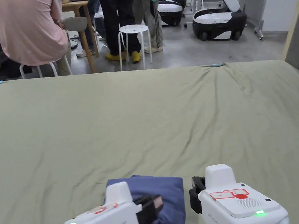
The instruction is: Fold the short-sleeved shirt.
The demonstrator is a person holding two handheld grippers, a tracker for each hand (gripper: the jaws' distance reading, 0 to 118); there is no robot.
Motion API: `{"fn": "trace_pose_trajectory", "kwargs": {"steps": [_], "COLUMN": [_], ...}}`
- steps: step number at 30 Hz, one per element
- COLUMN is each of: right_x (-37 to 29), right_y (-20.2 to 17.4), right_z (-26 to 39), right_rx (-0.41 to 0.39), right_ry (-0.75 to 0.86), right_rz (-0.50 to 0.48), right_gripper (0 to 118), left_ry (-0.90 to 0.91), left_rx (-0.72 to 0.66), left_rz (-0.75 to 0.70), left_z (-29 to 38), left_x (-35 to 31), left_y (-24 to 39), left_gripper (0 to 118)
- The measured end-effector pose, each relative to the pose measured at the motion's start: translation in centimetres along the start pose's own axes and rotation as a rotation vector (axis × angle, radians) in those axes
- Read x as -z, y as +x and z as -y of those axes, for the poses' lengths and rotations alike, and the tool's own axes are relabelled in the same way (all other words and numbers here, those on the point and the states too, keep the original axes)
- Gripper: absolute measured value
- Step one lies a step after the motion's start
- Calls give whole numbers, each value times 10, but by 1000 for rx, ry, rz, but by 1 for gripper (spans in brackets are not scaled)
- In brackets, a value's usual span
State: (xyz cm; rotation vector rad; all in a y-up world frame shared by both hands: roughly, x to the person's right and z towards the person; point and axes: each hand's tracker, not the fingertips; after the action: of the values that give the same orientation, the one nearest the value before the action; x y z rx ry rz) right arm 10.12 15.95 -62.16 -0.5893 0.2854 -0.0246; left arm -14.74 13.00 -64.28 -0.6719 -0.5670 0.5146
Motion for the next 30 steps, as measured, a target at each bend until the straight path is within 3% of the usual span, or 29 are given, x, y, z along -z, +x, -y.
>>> {"fn": "trace_pose_trajectory", "kwargs": {"steps": [2,3,4,5,6,7,8,10,12,15,16,18,19,20,21,23,27,30], "right_x": [19,33,42,53,59,63,68,75,78,79,78,79,79,79,78,72,60,55], "right_y": [-8,-7,-6,-4,-3,-2,-3,1,6,10,8,1,-3,-6,-9,-19,-49,-84], "right_z": [2,4,7,12,16,19,23,28,30,27,26,24,25,25,24,20,4,-9], "right_rx": [32,86,144,209,232,213,167,127,134,150,133,71,48,33,25,-5,-64,-92], "right_ry": [-31,-55,-73,-96,-107,-115,-141,-177,-179,-176,-174,-176,-176,-174,-176,-163,-131,-103], "right_rz": [-58,-117,-162,-200,-200,-157,-112,-34,19,-6,-4,19,40,49,55,62,56,38], "right_gripper": [0,0,0,0,0,0,0,0,0,0,0,0,0,0,0,0,0,0], "left_ry": [52,78,87,83,78,62,56,59,46,-41,-70,-135,-110,-107,-132,-129,-112,-87], "left_rx": [-52,-73,-84,-97,-117,-137,-158,-224,-321,-495,-532,-617,-573,-519,-506,-492,-312,-295], "left_rz": [-30,-44,-52,-57,-56,-52,-40,19,101,239,290,341,294,253,179,141,75,50], "left_z": [-14,-19,-21,-22,-24,-23,-20,-15,-10,-2,2,10,11,8,7,2,-18,-33], "left_x": [-24,-35,-41,-47,-48,-48,-47,-43,-34,-1,10,37,43,47,51,47,13,-19], "left_y": [-24,-39,-51,-65,-74,-85,-95,-110,-124,-139,-140,-138,-133,-130,-129,-123,-113,-128], "left_gripper": [0,0,8,26,50,82,102,118,117,116,110,94,70,39,34,33,31,31]}}
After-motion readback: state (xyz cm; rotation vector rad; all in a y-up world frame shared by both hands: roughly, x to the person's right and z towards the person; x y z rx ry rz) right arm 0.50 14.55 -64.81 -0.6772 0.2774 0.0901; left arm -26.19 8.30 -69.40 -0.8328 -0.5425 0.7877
